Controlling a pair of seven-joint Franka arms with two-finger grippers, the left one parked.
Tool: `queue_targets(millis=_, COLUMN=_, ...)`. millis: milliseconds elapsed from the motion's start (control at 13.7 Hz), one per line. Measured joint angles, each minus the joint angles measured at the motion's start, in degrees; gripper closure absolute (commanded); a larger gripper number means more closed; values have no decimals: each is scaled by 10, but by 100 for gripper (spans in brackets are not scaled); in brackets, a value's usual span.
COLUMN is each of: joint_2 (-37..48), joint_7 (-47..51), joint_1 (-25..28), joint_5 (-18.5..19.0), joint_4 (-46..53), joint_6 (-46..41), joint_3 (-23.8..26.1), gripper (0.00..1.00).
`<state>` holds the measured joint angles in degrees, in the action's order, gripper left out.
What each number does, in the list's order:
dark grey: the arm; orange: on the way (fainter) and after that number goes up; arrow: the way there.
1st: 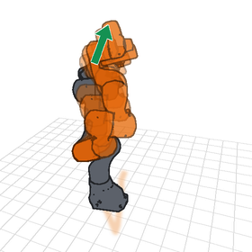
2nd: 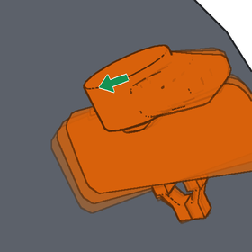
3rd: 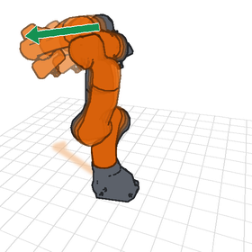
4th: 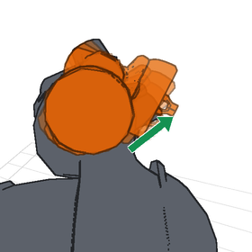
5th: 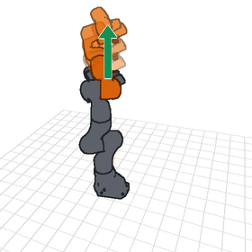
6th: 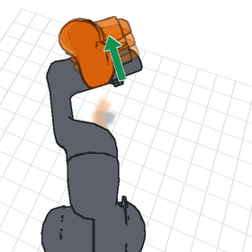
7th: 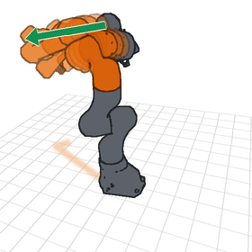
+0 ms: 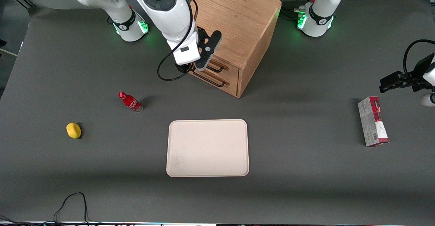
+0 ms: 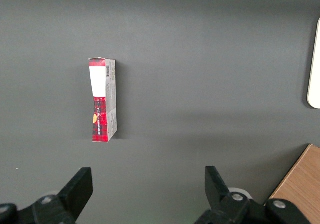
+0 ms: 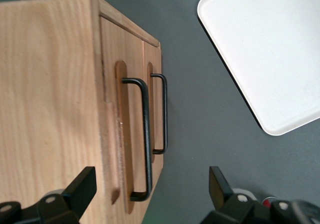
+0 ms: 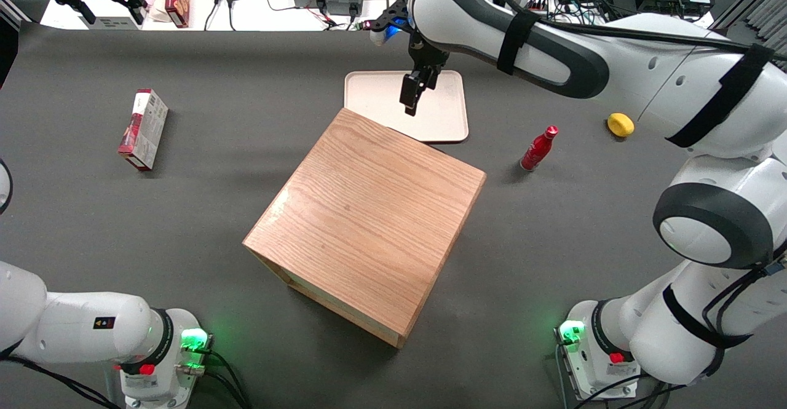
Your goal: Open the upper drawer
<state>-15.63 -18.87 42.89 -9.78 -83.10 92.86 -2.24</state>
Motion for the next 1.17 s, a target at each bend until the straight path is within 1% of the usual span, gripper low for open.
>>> queue_targets(millis=291, joint_2=-1, joint_7=-16, joint_1=0, joint_5=1, joint_4=-35, joint_6=39, joint_3=-7, gripper=0)
queue_targets(millis=656, joint_2=-1, joint_7=-19, joint_1=11, joint_5=2, joint_4=-108, joint_6=116, joint_3=-7, gripper=0)
queue_targets(millis=1166, joint_2=1, joint_7=-20, joint_1=12, joint_5=2, joint_4=-152, joint_6=163, joint_3=-6, gripper=0)
